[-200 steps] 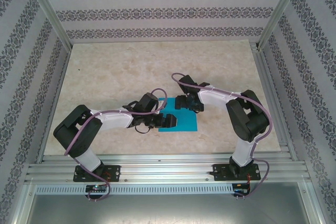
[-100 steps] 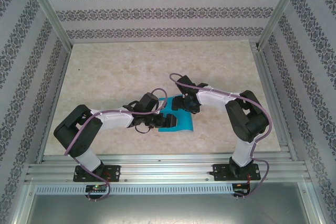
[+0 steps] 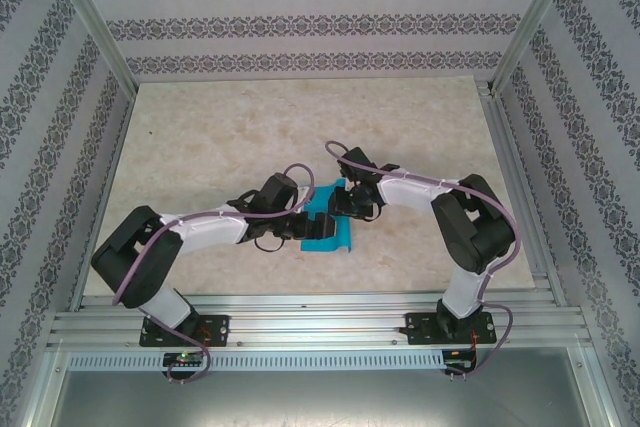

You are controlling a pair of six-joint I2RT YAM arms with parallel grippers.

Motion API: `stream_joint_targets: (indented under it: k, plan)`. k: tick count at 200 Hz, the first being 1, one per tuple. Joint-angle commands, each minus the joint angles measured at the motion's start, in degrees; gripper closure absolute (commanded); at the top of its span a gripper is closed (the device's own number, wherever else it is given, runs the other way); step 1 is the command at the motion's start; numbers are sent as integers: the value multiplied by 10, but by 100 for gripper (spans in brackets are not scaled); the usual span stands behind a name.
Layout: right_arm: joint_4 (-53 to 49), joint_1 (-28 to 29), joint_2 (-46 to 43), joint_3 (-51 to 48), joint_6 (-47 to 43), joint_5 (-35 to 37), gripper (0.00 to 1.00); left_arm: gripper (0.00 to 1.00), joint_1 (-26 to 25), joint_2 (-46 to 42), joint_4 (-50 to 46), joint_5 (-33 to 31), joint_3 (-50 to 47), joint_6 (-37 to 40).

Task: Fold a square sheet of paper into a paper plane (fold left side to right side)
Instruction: Pick up the square sheet of paper from the center of the table, then place a square sheet of paper at the center of the table.

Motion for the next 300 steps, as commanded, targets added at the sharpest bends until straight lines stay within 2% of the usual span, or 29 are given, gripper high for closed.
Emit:
stream_joint_targets:
  k: [1,39,69,94,149,178,202,259,285,300]
  plan:
    - [56,-21,-49,-33,7,-37,68,5,36,-74,-23,-1,-5,31]
    - [154,-67,-124,-106,27,-103,71,1,123,-185,-66,36,-18,44]
    - [246,-114,-193,-158,46,-184,73,0,204,-242,-36,110,-40,21]
    - [323,-144,-252,-187,65,-255,75,0,232,-261,6,164,-36,3]
    - [421,-158,-373,-179,108,-355,76,0,236,-240,128,261,5,-39]
    - [516,-154,-396,-157,175,-412,77,0,231,-222,171,297,39,-53]
    - [549,-138,-400,-124,199,-440,77,0,214,-211,186,316,73,-48]
    - [583,-91,-396,-74,214,-453,77,1,182,-177,191,330,128,-38]
    - [582,-84,-389,-70,215,-453,77,7,161,-173,215,343,135,-43]
    - [570,-88,-389,-74,203,-448,77,16,151,-178,226,346,133,-42]
